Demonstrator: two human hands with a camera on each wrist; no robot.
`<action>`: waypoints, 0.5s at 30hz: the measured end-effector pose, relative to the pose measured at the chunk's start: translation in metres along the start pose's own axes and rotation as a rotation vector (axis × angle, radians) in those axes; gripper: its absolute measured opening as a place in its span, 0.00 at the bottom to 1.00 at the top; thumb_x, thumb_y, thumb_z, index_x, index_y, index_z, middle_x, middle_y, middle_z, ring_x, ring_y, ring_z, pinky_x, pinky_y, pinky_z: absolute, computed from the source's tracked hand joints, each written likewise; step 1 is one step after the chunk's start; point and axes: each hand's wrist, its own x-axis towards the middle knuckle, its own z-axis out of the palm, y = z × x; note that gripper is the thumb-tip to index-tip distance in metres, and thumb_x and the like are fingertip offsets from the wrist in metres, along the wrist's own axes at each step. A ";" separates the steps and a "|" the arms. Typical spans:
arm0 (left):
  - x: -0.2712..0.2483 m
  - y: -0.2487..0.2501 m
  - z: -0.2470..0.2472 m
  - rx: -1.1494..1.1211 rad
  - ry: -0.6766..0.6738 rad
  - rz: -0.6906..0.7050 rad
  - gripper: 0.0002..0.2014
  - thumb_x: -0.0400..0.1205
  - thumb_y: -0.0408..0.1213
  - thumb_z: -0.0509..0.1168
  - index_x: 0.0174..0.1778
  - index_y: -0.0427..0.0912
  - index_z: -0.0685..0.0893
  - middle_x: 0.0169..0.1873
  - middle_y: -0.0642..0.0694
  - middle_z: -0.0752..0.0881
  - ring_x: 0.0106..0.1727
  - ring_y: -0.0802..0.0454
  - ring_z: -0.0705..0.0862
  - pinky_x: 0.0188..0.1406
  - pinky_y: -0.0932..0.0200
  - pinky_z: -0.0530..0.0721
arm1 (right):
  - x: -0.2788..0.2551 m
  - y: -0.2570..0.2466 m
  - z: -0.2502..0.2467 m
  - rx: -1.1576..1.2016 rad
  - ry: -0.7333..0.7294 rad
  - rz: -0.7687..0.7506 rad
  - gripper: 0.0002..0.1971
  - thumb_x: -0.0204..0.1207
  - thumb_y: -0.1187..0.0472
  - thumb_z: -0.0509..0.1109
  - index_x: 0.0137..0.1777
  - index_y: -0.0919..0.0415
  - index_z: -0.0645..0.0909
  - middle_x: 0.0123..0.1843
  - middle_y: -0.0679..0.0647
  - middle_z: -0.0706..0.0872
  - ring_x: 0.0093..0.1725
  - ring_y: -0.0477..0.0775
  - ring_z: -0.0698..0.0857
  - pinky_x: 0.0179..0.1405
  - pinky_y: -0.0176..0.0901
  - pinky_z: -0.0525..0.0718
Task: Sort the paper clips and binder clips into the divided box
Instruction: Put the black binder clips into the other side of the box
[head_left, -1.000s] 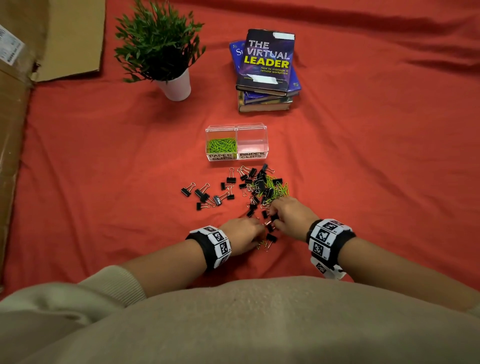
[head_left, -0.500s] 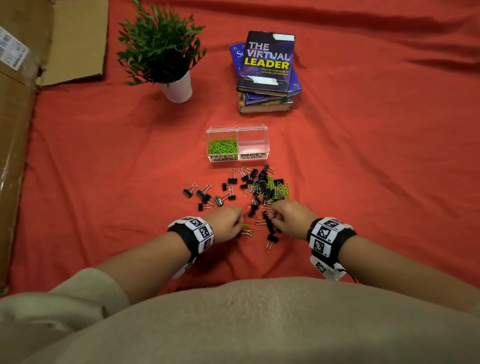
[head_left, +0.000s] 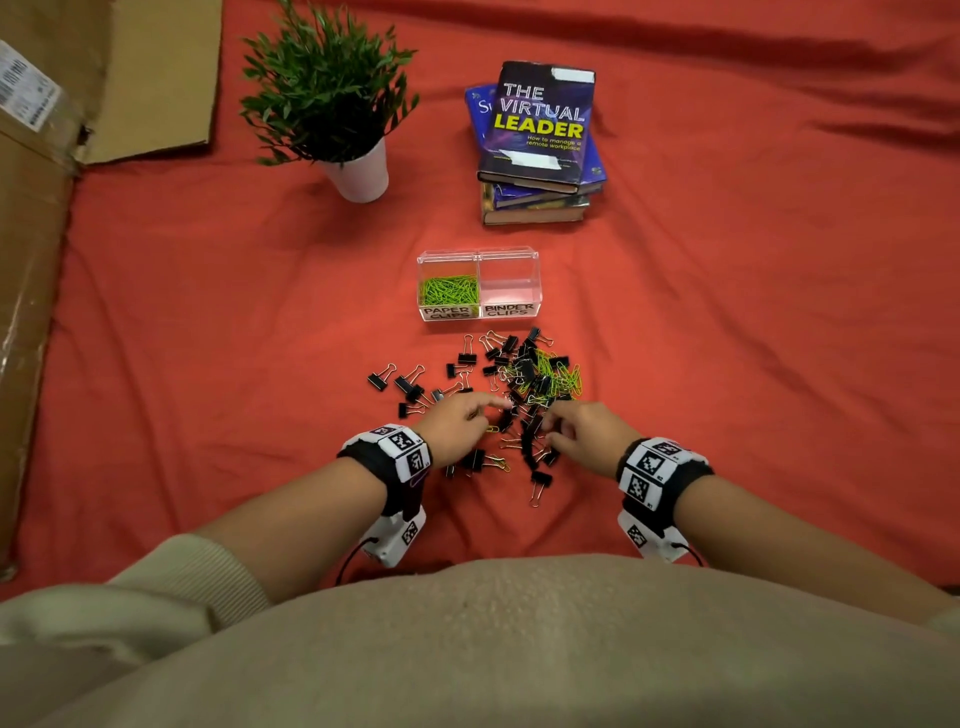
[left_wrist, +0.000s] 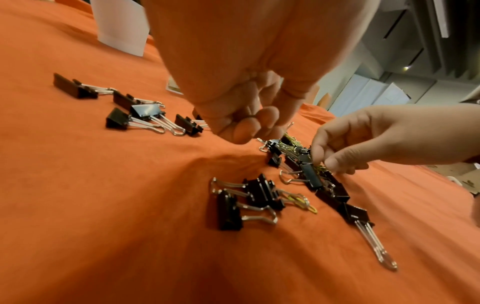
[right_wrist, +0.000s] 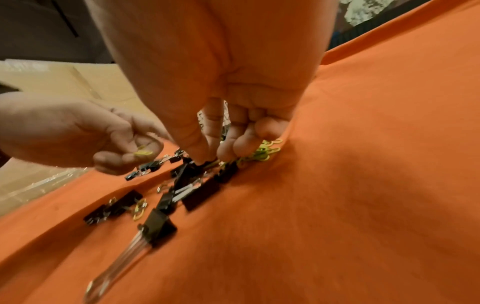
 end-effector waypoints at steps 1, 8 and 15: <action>0.000 -0.001 0.001 0.004 -0.021 -0.004 0.19 0.82 0.29 0.54 0.54 0.54 0.87 0.24 0.51 0.75 0.20 0.56 0.65 0.17 0.66 0.63 | 0.001 0.000 -0.002 0.028 0.027 0.013 0.04 0.75 0.61 0.66 0.48 0.54 0.80 0.30 0.43 0.78 0.31 0.46 0.78 0.30 0.37 0.73; -0.002 0.001 0.006 0.061 -0.025 -0.036 0.16 0.80 0.26 0.53 0.33 0.48 0.79 0.26 0.49 0.77 0.22 0.56 0.69 0.21 0.63 0.67 | 0.002 0.019 -0.017 0.051 0.118 0.135 0.05 0.73 0.65 0.65 0.44 0.56 0.81 0.36 0.47 0.81 0.37 0.50 0.81 0.37 0.42 0.79; -0.006 -0.009 0.011 0.604 -0.194 0.136 0.09 0.76 0.40 0.66 0.51 0.45 0.78 0.49 0.47 0.83 0.49 0.47 0.81 0.44 0.58 0.75 | 0.002 0.021 -0.011 -0.036 0.125 0.046 0.06 0.72 0.60 0.71 0.46 0.54 0.77 0.47 0.50 0.79 0.46 0.50 0.78 0.48 0.44 0.81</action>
